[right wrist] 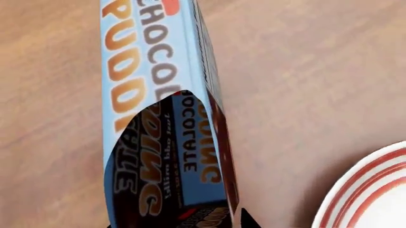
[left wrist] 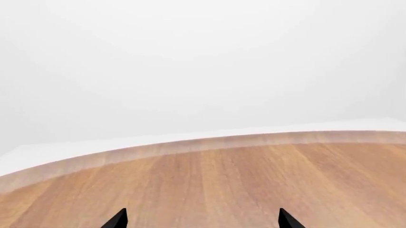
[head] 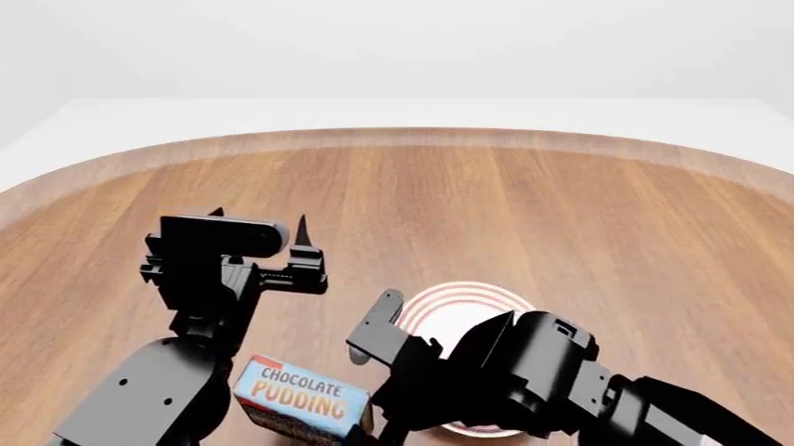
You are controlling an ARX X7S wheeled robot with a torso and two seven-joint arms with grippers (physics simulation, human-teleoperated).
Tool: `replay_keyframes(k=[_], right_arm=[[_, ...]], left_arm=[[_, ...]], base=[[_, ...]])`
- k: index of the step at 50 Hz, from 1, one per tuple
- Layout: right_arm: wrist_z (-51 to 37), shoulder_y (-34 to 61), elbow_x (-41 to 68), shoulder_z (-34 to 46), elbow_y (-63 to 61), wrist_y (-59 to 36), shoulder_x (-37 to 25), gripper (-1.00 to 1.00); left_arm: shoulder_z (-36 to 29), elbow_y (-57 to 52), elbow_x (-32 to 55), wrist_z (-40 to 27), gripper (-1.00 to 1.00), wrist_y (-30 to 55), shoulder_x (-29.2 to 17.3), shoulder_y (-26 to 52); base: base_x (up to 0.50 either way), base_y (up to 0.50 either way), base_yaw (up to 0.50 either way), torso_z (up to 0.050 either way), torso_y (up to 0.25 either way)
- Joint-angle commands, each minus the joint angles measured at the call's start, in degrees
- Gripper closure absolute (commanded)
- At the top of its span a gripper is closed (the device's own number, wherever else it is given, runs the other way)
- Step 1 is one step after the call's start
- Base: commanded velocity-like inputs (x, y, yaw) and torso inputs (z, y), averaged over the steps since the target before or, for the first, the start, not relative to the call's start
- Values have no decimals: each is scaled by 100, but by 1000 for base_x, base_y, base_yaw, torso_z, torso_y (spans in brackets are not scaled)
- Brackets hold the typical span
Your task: Put the chocolate pudding to the right of the plate.
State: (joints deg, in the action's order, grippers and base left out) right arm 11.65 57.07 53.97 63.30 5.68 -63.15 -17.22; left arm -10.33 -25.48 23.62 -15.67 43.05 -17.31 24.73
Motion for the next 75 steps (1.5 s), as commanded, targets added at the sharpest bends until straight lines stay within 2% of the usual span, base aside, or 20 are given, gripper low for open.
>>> replay_keyframes(k=[1, 19, 26, 43, 56, 63, 66, 68, 75], right_arm=[[-308, 145, 310, -368, -616, -233, -289, 100], [-957, 196, 597, -967, -584, -559, -1056, 100], [-1280, 454, 791, -1587, -318, -562, -1409, 100], [-1747, 698, 911, -2303, 297, -446, -1814, 100], [-2645, 127, 1460, -3101, 93, -406, -2359, 100], [-3462, -813, 2331, -3830, -642, -359, -2926, 100], [-4128, -1257, 3224, -4299, -766, -448, -3156, 100], [-4379, -1483, 3453, -4478, -879, -407, -3352, 100], [-4609, -1602, 3784, -4598, -725, -463, -3520, 100]], left_arm=[[25, -5, 37, -22, -100, -9, -23, 0], [41, -6, 88, -52, -100, -38, -41, 5], [17, 6, 89, -61, -100, -48, -51, -1], [-1, 55, 113, -71, -100, -100, -73, -17], [-10, 131, 119, -68, -100, -148, -95, -22], [-8, 150, 127, -73, -100, -158, -116, -10], [-21, 181, 117, -69, -100, -191, -115, -20], [-31, 226, 109, -62, -100, -227, -105, -19], [-66, 294, 99, -53, -100, -280, -88, -21]], base=[[0, 0, 0, 0, 0], [0, 0, 0, 0, 0], [0, 0, 0, 0, 0], [0, 0, 0, 0, 0], [0, 0, 0, 0, 0], [0, 0, 0, 0, 0], [0, 0, 0, 0, 0], [0, 0, 0, 0, 0], [0, 0, 0, 0, 0]])
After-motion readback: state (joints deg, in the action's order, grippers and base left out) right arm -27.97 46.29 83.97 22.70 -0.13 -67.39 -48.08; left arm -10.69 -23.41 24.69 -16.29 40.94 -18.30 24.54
